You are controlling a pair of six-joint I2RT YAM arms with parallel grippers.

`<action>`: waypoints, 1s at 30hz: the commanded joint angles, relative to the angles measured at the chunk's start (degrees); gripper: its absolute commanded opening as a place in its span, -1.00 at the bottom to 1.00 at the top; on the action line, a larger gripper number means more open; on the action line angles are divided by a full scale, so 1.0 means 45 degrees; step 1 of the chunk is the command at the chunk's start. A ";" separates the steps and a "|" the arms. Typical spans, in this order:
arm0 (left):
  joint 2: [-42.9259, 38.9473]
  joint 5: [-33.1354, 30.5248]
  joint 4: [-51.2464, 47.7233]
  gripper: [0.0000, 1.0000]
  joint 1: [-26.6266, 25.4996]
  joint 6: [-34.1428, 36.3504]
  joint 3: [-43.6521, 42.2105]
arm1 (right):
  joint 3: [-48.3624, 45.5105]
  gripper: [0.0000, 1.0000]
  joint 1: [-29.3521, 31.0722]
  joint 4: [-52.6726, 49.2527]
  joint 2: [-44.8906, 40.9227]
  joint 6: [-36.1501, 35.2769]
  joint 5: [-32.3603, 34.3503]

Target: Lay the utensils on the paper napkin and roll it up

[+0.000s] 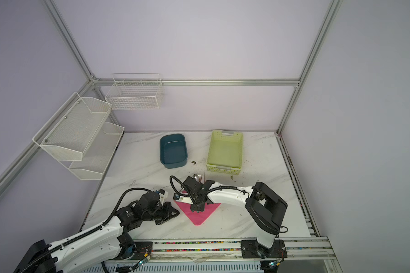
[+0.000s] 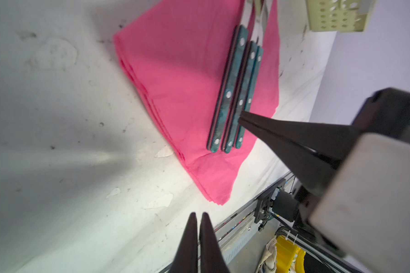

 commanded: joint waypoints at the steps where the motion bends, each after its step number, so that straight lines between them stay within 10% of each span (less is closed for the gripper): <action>1: -0.0221 -0.0135 0.0036 -0.86 0.0070 0.0452 0.0158 | 0.0121 -1.00 -0.0045 -0.0511 -0.0576 0.0175 -0.0676; 15: -0.1434 0.0616 -0.2143 -0.85 0.4814 0.2681 0.0801 | -0.1078 -0.31 0.1364 -0.1747 -0.1072 0.0069 -0.1172; 30: -0.0613 0.1392 -0.2187 -0.85 0.5661 0.3169 0.1299 | -0.1516 0.04 0.2030 -0.1650 -0.0840 0.0455 -0.1968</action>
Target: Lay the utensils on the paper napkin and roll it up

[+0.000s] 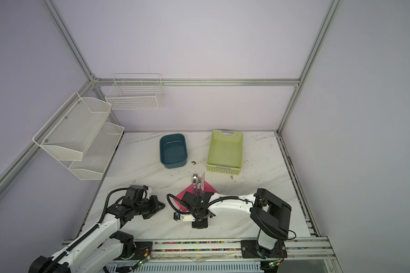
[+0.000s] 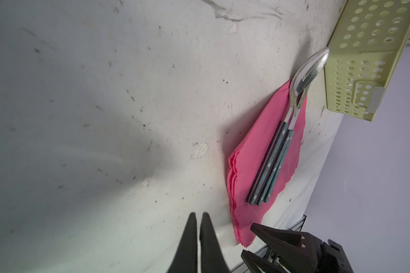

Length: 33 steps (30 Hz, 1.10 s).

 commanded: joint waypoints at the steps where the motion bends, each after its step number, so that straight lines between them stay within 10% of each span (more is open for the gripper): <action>1: -0.0037 0.0436 0.0002 -0.85 0.0135 0.0381 0.1228 | -0.0221 0.05 0.0149 -0.0285 0.0015 0.0054 -0.0248; 16: -0.0004 0.0615 0.0091 -0.83 0.0222 0.0303 0.1208 | -0.0286 -0.38 0.0419 -0.0030 0.0570 0.0007 0.0679; 25: 0.0038 0.0815 0.0170 -0.82 0.0252 0.0284 0.1193 | 0.0009 -1.00 0.0443 -0.0147 0.0100 0.0054 0.0664; 33: 0.0533 0.1675 0.0705 -0.81 0.0165 0.0498 0.1235 | 0.0361 -1.00 0.0118 -0.0241 -0.0539 0.0185 0.0950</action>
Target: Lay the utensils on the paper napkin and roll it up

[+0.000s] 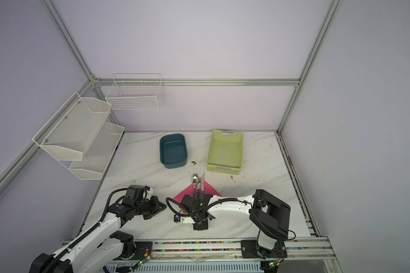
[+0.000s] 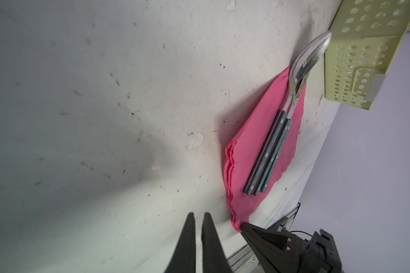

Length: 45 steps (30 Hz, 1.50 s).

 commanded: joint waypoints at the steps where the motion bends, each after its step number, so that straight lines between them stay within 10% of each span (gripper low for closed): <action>1: 0.0116 0.0828 0.0683 -0.81 -0.0027 0.0304 0.1248 | 0.0471 -1.00 -0.0235 -0.0264 -0.0523 -0.0020 0.0146; 45: 0.3401 -0.0168 0.8412 -0.92 -0.5244 -0.4587 -0.0833 | 0.1910 -1.00 -0.3136 0.0296 0.1189 -0.1075 -0.0380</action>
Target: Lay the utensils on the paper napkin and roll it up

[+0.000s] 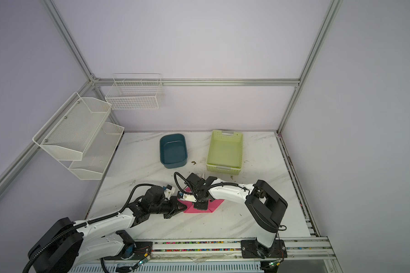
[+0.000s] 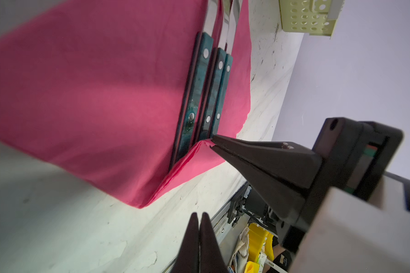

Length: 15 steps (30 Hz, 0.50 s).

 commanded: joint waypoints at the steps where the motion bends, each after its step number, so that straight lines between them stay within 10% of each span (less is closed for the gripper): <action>1: 0.0131 -0.0284 0.1524 -0.93 -0.0274 -0.0859 -0.0708 | 0.0272 -1.00 -0.0156 0.0157 0.0164 -0.0220 -0.0356; 15: 0.2151 -0.0089 0.5846 -1.00 -0.0424 -0.2472 -0.1850 | 0.0356 -1.00 -0.0365 0.0178 0.0188 -0.0200 -0.0786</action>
